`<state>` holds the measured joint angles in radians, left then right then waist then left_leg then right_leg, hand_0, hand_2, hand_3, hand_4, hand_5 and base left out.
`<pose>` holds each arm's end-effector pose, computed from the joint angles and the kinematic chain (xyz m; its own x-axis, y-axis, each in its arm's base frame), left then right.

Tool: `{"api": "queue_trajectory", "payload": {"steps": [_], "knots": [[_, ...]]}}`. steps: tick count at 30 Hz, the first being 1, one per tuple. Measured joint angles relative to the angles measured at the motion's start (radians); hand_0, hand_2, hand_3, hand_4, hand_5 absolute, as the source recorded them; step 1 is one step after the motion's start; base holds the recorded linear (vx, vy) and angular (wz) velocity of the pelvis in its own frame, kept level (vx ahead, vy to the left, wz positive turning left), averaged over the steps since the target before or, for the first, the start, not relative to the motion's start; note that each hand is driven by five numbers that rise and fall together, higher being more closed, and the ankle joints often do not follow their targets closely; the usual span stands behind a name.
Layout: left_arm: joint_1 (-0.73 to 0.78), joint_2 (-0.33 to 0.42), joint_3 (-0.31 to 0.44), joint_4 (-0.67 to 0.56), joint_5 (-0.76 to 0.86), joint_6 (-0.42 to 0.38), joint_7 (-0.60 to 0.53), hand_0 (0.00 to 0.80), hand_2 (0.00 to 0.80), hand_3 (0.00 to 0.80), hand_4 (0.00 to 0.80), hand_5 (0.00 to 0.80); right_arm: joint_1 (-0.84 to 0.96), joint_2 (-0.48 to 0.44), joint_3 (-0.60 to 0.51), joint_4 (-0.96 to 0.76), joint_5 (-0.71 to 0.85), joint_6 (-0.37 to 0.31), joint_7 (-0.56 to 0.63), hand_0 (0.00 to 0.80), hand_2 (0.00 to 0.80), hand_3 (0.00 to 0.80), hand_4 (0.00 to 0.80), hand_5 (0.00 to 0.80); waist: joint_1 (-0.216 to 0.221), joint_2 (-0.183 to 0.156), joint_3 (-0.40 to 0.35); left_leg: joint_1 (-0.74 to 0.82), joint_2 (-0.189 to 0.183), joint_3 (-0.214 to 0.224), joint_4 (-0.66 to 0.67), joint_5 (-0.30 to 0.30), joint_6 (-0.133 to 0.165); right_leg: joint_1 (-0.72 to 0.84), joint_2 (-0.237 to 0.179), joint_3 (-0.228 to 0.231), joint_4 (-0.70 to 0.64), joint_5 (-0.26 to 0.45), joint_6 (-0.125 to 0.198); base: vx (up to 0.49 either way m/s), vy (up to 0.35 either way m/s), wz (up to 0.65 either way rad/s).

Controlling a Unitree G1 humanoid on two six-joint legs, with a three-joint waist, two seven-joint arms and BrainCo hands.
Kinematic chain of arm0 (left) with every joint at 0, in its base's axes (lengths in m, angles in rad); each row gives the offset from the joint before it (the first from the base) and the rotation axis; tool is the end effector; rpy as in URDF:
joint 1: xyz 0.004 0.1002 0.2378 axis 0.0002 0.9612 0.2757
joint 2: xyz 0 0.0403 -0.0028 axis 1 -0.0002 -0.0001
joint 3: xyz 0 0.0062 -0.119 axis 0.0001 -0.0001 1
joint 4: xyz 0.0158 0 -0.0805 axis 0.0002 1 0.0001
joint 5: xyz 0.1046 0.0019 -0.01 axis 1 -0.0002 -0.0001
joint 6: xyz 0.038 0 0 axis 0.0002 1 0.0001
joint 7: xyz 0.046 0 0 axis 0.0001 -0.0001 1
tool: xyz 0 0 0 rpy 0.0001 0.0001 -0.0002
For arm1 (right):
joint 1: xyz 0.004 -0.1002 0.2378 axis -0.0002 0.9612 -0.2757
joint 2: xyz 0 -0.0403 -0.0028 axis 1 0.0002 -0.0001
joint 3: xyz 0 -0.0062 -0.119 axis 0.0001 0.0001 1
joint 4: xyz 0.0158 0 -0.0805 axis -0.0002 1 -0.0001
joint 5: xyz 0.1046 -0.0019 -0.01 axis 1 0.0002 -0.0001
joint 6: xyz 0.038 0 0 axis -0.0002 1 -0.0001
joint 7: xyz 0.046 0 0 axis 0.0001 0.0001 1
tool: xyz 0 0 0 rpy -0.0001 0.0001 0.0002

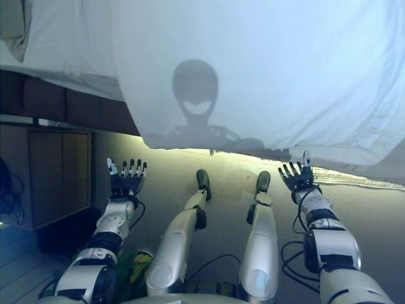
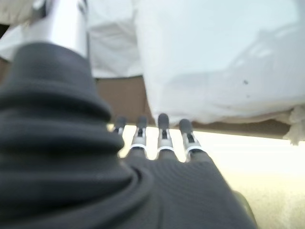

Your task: Make the bed neatly

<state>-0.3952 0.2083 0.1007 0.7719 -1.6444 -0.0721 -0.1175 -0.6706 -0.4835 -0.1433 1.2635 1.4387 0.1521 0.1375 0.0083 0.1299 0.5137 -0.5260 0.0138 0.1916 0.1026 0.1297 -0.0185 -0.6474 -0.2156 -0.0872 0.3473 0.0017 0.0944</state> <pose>0.2714 0.2131 -0.0118 0.9548 0.1860 -0.2319 -0.2513 0.0881 -0.9639 0.2927 -0.2934 0.0190 0.8942 -0.1958 -0.4026 0.4460 0.3111 0.8392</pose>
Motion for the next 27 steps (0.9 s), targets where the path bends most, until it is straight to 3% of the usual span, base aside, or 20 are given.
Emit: {"api": "queue_trajectory", "payload": {"steps": [13, 23, 27], "knots": [[0.012, 0.006, -0.008, -0.084, -0.027, -0.002, 0.009, 0.0, 0.0, 0.0, 0.0, 0.0, -0.095, -0.13, -0.025, -0.002, 0.047, -0.036, -0.035, 0.0, 0.0, 0.0, 0.0, 0.0, 0.006, 0.033, 0.001, -0.131, 0.001, 0.003, 0.082, -0.019, -0.01, -0.161, 0.001, 0.049, 0.072, -0.001, -0.009, 0.04, -0.072, -0.06], [0.026, 0.012, -0.042, -0.174, -0.034, -0.009, 0.011, 0.0, 0.0, 0.0, 0.0, 0.0, -0.195, -0.21, -0.019, -0.024, 0.012, -0.045, -0.01, 0.0, 0.0, 0.0, 0.0, 0.0, 0.037, 0.044, 0.001, -0.253, 0.017, -0.005, 0.176, -0.034, -0.019, -0.286, 0.001, 0.051, 0.165, -0.021, -0.036, 0.002, -0.083, 0.02], [0.044, 0.035, -0.042, -0.196, -0.04, -0.011, 0.016, 0.0, 0.0, 0.0, 0.0, 0.0, -0.248, -0.222, 0.003, -0.026, -0.015, -0.046, 0.007, 0.0, 0.0, 0.0, 0.0, 0.0, 0.047, 0.044, 0.0, -0.289, 0.019, -0.03, 0.207, -0.039, -0.027, -0.316, 0.0, 0.043, 0.202, -0.034, -0.047, -0.012, -0.09, 0.09]]}}
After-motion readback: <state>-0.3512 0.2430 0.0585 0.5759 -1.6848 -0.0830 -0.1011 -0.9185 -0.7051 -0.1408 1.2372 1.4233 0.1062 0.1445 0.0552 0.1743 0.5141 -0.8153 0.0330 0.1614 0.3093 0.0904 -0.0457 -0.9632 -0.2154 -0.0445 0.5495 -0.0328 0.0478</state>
